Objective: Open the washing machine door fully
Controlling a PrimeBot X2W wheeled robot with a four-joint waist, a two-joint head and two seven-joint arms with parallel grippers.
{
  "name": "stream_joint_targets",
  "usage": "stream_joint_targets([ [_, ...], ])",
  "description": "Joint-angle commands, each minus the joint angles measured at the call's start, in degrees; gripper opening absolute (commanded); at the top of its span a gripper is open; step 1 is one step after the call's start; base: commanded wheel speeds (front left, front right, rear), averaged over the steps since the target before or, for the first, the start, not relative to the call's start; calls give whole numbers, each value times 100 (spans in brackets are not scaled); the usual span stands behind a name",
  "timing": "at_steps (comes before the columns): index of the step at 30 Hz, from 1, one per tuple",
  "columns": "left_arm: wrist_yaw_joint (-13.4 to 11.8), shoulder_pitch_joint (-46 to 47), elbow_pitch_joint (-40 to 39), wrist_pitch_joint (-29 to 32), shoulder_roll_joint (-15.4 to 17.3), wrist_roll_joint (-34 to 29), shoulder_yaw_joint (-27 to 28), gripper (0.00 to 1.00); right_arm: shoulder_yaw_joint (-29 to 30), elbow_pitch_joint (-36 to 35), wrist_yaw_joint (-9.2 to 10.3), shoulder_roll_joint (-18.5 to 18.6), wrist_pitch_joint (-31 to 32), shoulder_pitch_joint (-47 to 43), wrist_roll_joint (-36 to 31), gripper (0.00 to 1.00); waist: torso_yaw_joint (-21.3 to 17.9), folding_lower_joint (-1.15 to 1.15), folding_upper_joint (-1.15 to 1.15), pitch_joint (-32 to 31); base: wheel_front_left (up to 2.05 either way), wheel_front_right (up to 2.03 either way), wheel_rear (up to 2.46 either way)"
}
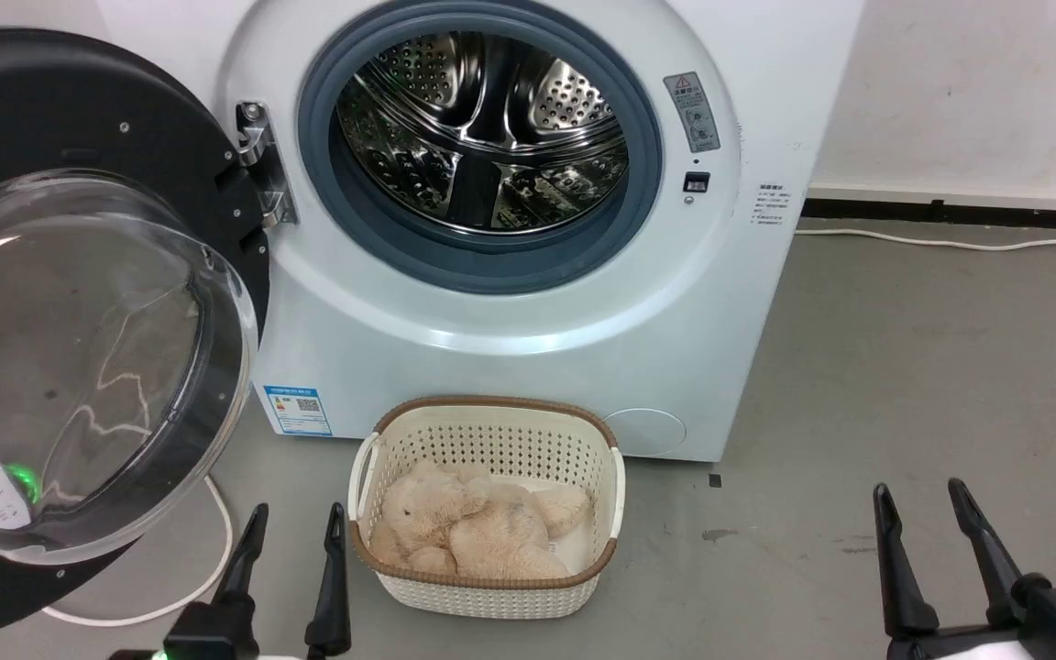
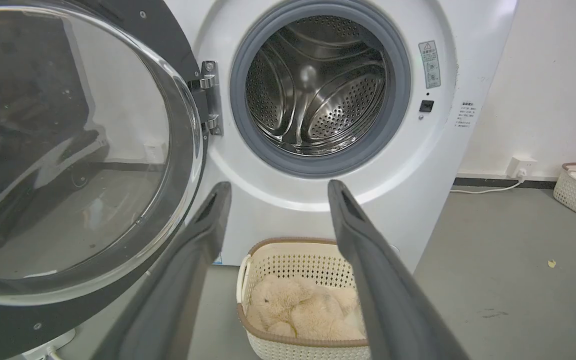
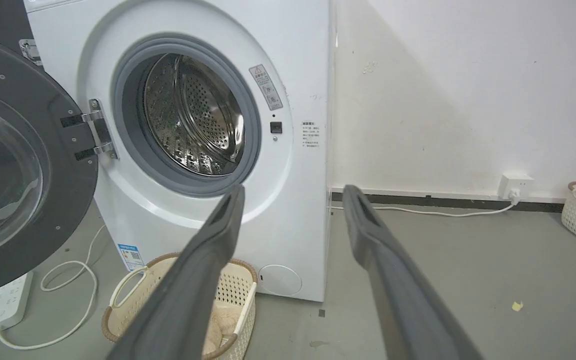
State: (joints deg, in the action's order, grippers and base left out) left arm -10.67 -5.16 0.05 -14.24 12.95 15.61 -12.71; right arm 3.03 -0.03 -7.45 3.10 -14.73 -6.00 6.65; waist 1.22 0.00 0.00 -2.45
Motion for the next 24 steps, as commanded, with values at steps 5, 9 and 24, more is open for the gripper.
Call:
stream_joint_targets([
  [5,-70,-133,125,-53,-23,-152,-119,100,-49,97,-3,-22,-25,-130,43,100,-55,0,0,-5,0,0,0],
  [9,-70,-125,194,-58,-49,-194,-190,100,-64,164,-3,-22,-26,-140,73,100,-64,0,0,-16,0,0,0],
  [24,-9,-59,219,-10,-96,-199,-156,0,-79,232,0,0,29,-58,43,0,-71,1,0,-2,0,0,0],
])
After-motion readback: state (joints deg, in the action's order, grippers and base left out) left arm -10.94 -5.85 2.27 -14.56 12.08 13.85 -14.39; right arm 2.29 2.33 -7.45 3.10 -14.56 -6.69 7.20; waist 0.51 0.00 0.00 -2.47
